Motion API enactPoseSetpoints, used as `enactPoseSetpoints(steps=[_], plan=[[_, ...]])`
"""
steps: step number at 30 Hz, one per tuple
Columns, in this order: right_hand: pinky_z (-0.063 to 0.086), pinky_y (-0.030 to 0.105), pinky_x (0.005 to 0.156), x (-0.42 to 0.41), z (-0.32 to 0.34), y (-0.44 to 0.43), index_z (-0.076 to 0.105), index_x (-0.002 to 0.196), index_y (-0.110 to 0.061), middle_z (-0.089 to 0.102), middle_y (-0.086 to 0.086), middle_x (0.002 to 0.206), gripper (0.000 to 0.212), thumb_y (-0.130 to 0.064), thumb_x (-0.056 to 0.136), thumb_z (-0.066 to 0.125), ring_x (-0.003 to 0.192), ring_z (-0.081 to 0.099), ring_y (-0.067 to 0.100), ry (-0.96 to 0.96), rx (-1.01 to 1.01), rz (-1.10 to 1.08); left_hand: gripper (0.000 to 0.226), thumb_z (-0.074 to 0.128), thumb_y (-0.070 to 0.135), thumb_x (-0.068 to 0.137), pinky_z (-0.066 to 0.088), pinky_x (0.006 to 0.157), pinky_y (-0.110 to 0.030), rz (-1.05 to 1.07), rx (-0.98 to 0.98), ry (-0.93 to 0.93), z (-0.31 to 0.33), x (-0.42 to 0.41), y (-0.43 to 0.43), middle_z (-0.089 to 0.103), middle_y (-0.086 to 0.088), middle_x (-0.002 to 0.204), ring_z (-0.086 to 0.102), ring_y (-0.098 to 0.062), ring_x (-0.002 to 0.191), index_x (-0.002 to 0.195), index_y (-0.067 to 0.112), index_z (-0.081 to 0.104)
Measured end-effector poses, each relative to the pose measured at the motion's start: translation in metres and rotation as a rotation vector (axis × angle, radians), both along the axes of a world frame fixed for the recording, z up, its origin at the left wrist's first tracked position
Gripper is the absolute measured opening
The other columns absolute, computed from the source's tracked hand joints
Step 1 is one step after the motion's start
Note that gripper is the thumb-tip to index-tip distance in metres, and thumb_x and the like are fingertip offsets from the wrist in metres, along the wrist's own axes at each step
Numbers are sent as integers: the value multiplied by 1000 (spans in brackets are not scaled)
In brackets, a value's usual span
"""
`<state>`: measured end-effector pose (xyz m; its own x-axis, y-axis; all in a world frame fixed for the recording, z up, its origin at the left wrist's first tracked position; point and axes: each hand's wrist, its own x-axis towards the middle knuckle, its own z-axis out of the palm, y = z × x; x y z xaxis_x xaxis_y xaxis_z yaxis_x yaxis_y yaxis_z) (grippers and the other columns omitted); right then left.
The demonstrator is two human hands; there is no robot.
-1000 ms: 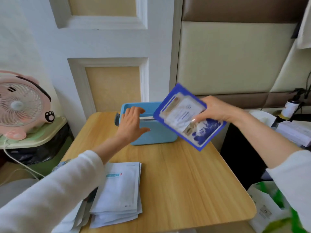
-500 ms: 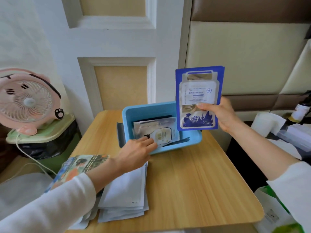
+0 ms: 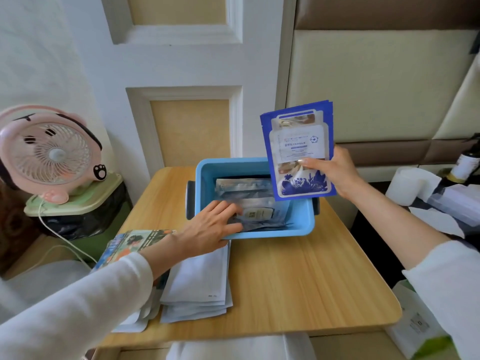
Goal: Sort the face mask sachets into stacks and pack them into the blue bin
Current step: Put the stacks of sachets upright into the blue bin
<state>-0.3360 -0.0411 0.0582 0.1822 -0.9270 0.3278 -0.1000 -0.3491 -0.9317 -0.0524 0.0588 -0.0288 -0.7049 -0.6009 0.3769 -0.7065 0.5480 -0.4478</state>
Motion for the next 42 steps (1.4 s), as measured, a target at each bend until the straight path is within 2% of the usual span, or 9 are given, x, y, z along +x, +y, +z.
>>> enactPoseSetpoints(steps=[5,11,17,24,28,30,36,39,42], plan=[[57,41,78,-13,-6,2,64,107,-13,71,10,104,33,-7,76,75,91,70,26,-116,53,35,35,59,55,76,17,115,-52,24,63,51,-6,-3,-5,30,-8,146,20,-30,139,101,30,54],[59,37,74,-21,-12,13,65,103,-15,74,5,98,34,-6,72,75,88,71,25,-118,36,76,108,51,83,61,-8,116,-49,88,286,303,-6,-20,-21,5,-7,158,-1,-24,146,145,19,22],[60,33,70,-19,-10,12,65,102,-13,74,2,93,32,-5,73,75,86,71,23,-106,27,61,107,-7,85,68,27,105,-42,423,287,402,25,-35,-54,44,-7,137,38,-26,123,139,15,33],[59,38,75,-16,-11,10,63,108,-9,71,10,103,37,-5,73,75,88,71,25,-135,33,24,63,22,56,96,24,101,-40,526,341,369,34,-50,-61,47,-10,119,35,-28,118,109,16,69],[59,35,73,-16,-11,10,65,103,-13,72,7,101,32,-5,74,75,87,71,24,-138,30,16,50,31,44,99,5,115,-42,452,636,459,41,-49,-53,25,-1,152,13,-24,141,133,15,53],[60,33,71,-16,-11,11,65,100,-15,72,6,100,30,-4,74,75,84,71,22,-129,26,17,45,39,35,98,9,115,-42,468,746,443,43,-47,-52,14,-2,157,13,-26,143,137,13,46],[59,34,71,-13,-7,11,65,98,-17,72,4,98,29,-6,74,75,83,71,21,-121,40,19,93,69,37,81,34,105,-43,495,591,439,22,-46,-66,16,-18,146,41,-37,126,146,7,8],[59,33,69,-11,-5,8,65,99,-16,72,5,98,29,-6,75,75,82,72,21,-114,49,13,92,69,48,76,28,106,-45,633,428,356,21,-51,-75,29,-14,140,35,-32,128,142,8,20],[59,35,70,-10,-4,5,64,106,-12,72,7,99,33,-7,75,76,84,71,23,-107,64,1,60,57,51,84,27,101,-39,664,277,239,29,-54,-77,46,-11,128,37,-30,121,129,12,49]])
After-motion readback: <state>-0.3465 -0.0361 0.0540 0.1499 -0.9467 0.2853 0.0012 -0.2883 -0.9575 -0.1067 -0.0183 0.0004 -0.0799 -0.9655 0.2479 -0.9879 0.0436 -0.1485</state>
